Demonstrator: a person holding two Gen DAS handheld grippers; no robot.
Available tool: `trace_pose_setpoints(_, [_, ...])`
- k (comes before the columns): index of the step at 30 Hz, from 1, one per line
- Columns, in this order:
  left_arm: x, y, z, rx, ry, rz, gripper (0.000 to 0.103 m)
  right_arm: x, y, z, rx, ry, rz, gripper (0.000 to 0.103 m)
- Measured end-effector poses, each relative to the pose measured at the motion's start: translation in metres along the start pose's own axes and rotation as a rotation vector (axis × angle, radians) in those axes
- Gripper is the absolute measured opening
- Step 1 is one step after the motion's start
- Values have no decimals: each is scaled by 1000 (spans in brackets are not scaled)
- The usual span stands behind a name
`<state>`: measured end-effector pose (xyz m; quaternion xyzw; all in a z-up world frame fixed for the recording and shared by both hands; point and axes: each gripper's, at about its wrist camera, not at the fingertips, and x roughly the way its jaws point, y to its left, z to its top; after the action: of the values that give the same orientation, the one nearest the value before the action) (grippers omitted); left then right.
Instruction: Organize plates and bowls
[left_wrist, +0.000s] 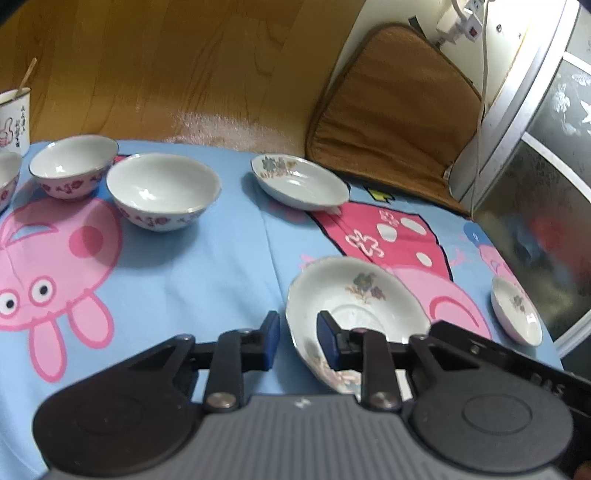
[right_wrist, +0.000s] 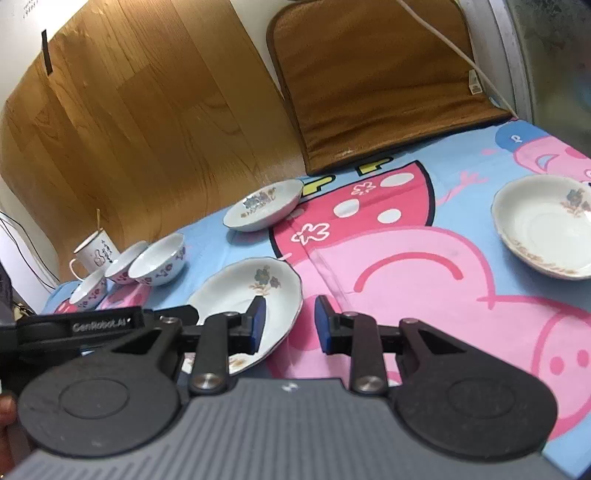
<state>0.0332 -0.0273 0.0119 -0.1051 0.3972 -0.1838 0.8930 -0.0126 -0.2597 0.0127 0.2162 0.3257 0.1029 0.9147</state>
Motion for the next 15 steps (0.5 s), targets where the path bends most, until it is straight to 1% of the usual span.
trace_pose_setpoints(2, [4,0,-3,1,12,6,19,4,-2,-3,8,6,-4,31])
trace_pose_setpoints(3, [3,-1,-4,7,3,10,18,6,-3,-4,12,11,-6,28])
trace_pose_setpoints(4, [3,-2,-5,14,3,9,16,10,-4,-6,18,22,-5,24])
trace_pose_setpoints(5, [3,-3,-5,19,3,1,14,10,-4,-7,28,30,9,16])
trace_pose_setpoints(6, [2,-4,-5,26,-3,6,14,9,-2,-8,33,29,11,14])
trace_pose_setpoints(9, [-8,-9,-5,42,-26,4,13,0,4,-10,3,1,1,14])
trace_pose_setpoints(11, [-18,-15,-3,63,-62,-13,12,-7,4,-9,-2,-31,0,14])
trace_pose_setpoints(13, [-25,-26,1,92,-92,-20,11,-12,3,-7,-8,-61,-7,14])
trace_pose_setpoints(15, [-25,-38,3,133,-106,-10,12,-19,1,-6,-10,-90,-13,14])
